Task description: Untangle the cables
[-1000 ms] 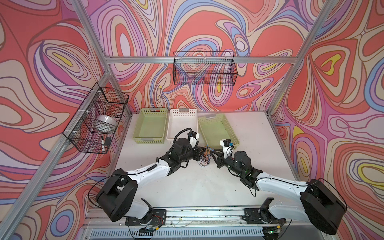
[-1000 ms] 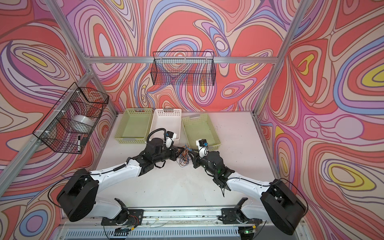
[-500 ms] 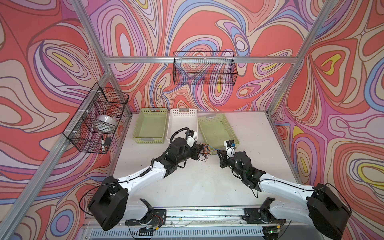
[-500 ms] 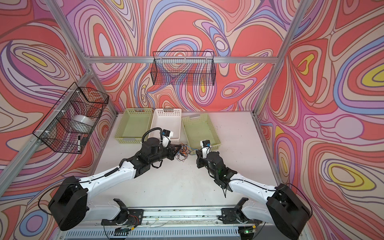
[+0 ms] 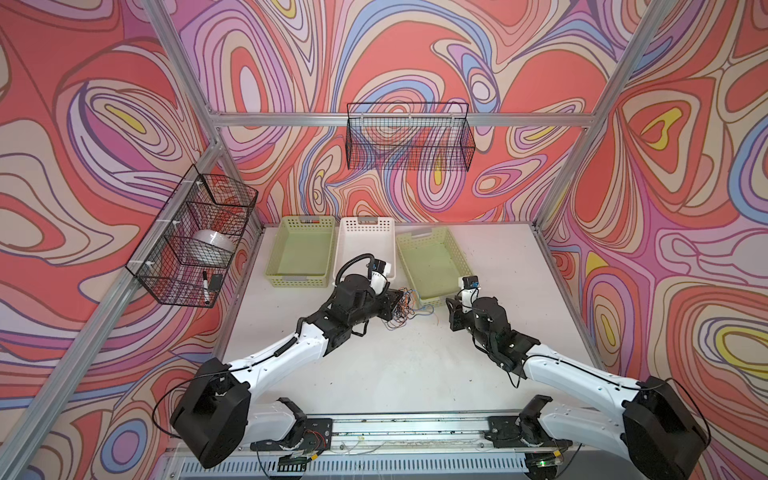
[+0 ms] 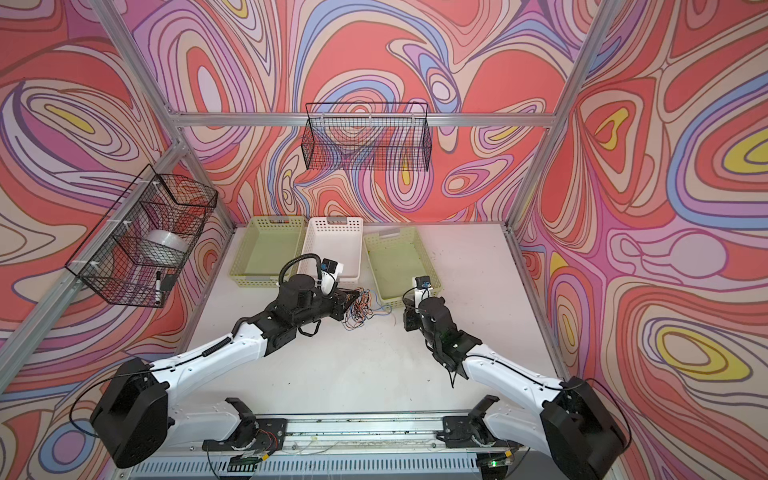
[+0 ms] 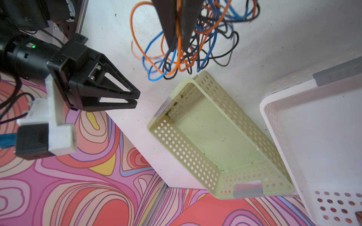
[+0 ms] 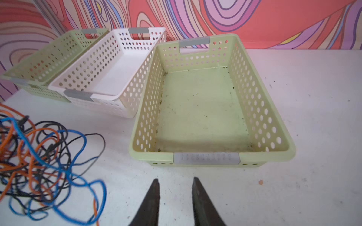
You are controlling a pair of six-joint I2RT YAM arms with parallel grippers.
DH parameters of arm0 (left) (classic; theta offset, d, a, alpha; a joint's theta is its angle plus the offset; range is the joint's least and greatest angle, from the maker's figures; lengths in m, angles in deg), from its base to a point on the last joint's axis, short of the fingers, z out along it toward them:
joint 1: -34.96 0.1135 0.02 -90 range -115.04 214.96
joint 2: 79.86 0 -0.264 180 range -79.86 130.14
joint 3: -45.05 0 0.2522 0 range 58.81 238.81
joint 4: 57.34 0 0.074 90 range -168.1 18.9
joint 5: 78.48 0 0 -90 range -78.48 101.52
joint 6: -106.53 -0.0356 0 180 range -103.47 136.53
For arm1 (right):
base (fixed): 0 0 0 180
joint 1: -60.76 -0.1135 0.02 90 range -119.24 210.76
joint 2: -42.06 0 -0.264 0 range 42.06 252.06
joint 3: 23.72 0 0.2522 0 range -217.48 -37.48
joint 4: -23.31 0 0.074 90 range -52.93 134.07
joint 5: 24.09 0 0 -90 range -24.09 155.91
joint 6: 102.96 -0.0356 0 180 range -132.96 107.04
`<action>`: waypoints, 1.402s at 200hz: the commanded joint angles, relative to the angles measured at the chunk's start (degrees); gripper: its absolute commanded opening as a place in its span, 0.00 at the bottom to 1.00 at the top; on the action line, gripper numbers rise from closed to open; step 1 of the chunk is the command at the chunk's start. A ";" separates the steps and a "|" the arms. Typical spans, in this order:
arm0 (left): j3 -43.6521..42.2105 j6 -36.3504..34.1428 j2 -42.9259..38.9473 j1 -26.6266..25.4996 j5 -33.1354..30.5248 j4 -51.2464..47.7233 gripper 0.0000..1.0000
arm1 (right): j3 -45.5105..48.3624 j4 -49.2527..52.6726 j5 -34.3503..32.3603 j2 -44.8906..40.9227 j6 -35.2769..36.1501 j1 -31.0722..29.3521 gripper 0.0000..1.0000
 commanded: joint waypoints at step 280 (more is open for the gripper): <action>5.31 -1.93 -3.91 -2.05 2.32 -9.92 0.00 | -8.58 13.49 3.06 11.97 -11.24 2.37 0.46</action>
